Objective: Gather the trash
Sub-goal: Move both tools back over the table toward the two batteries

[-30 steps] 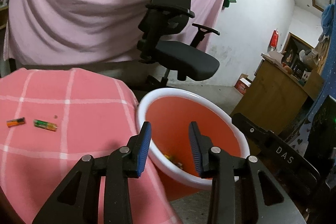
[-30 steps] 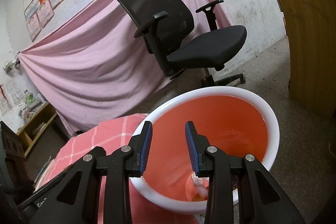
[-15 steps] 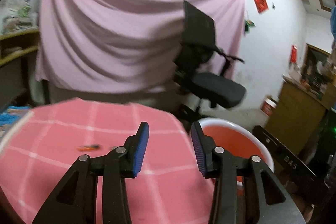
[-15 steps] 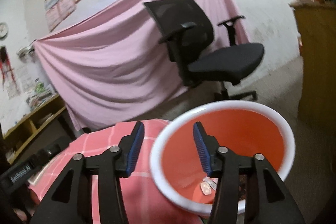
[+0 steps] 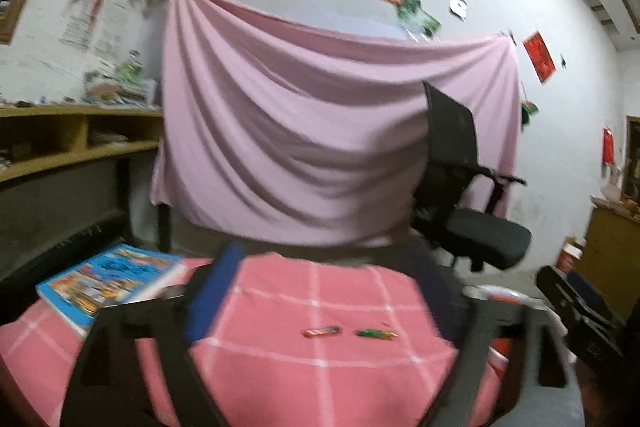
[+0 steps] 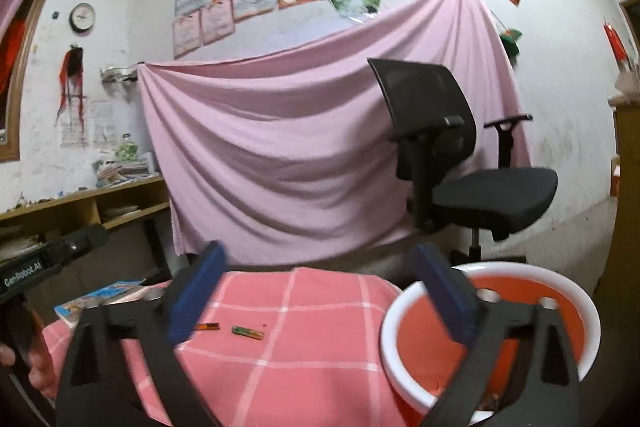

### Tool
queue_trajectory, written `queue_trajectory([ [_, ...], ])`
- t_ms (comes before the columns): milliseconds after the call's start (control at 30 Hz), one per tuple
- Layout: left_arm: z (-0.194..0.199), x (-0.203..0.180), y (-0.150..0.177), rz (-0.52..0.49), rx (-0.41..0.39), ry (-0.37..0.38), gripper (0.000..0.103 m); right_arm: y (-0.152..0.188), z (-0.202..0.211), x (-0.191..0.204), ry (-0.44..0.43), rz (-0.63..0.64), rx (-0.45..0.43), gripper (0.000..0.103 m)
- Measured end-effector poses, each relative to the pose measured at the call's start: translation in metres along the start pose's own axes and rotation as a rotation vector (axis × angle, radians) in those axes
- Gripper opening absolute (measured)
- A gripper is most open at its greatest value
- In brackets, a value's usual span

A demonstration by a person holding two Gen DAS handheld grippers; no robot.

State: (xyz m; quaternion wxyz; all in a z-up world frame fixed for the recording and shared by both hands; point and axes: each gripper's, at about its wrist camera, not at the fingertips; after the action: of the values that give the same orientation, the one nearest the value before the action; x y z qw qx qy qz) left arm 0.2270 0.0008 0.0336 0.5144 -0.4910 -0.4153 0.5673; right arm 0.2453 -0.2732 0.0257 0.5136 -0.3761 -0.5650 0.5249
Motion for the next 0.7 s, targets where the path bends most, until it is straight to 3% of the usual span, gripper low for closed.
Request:
queue_trajectory([
  [133,0.001,0.019,0.005,0.026,-0.04,-0.043,0.1,0.0,-0.002,0.01,-0.015,0.048,0.0,0.103],
  [300,-0.008,0.025,0.011,-0.032,-0.036,-0.059,0.101,0.002,-0.011,0.012,-0.03,0.061,0.039,0.103],
  [567,-0.041,0.023,0.018,-0.094,0.016,-0.036,0.101,0.007,-0.05,0.002,-0.071,0.042,0.162,0.103],
  [700,-0.064,0.024,0.024,-0.115,0.084,-0.03,0.101,0.01,-0.073,0.0,-0.098,0.067,0.222,0.103],
])
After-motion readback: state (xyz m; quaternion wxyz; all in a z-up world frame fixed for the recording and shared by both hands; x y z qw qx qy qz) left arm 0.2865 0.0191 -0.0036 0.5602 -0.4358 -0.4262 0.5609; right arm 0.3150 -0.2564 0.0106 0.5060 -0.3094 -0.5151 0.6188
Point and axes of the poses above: each gripper's, at about its wrist camera, not at the fingertips, and z roughly against the way its jaws point, x to its left, y to its underside, and after that the axes turned 7 degrees about -y, right-handed
